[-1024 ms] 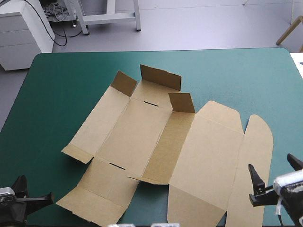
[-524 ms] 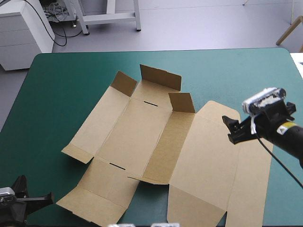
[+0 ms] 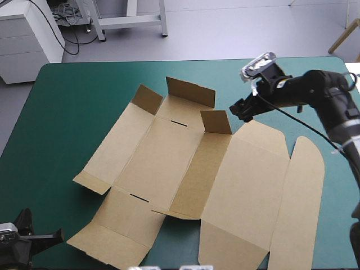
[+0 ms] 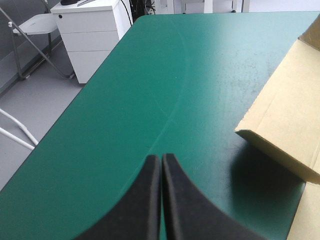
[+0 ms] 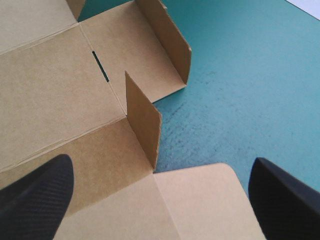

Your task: Fold the box

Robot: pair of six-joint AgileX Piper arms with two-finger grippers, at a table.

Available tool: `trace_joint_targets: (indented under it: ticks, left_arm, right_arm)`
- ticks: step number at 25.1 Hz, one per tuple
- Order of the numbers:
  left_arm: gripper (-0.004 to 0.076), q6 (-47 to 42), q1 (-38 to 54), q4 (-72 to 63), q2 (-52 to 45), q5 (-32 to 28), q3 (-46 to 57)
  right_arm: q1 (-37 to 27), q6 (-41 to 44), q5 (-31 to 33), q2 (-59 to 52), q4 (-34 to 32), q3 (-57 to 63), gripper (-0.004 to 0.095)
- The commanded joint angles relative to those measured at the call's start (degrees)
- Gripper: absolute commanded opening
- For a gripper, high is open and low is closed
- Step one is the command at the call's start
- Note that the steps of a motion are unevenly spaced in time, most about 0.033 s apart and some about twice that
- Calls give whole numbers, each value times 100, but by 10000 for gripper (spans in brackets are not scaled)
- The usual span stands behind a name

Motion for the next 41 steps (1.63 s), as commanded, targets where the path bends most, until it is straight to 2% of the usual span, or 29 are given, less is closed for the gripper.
trace_joint_targets:
  ticks: [1,6,15,20,23,25,26,27,30,41]
  left_arm:
    - [-10,-47,-29,0,-59,-432,-106]
    - [-10,-47,-29,0,-59,-432,-106]
    - [-10,-47,-29,0,-59,-443,-106]
    - [-10,-47,-29,0,-59,-443,-106]
    - [-10,-47,-29,0,-59,-443,-106]
    - [-10,-47,-29,0,-59,-443,-106]
    - [-10,-47,-29,0,-59,-443,-106]
    - [-10,-47,-29,0,-59,-443,-106]
    - [-10,-47,-29,0,-59,-443,-106]
    - [-10,-47,-29,0,-59,-443,-106]
  right_arm:
    - [572,-83,-129,371,-489,-782,874]
    - [1188,-27,-4,1208,-1379,-1429,874]
    - [1451,-400,267,2475,-1720,-1897,874]
    - [1451,-428,245,2754,-1799,-1901,844]
    - [1451,-428,177,2753,-1907,-1901,649]
    - [1451,-455,246,2780,-1946,-1901,306]
    - [1451,-524,283,2789,-1959,-1901,74]
    - [1451,-587,324,2804,-1959,-1901,-17]
    - [1451,-876,408,2803,-1959,-1901,-20]
    - [1621,-3067,490,2803,-1566,-2064,-20]
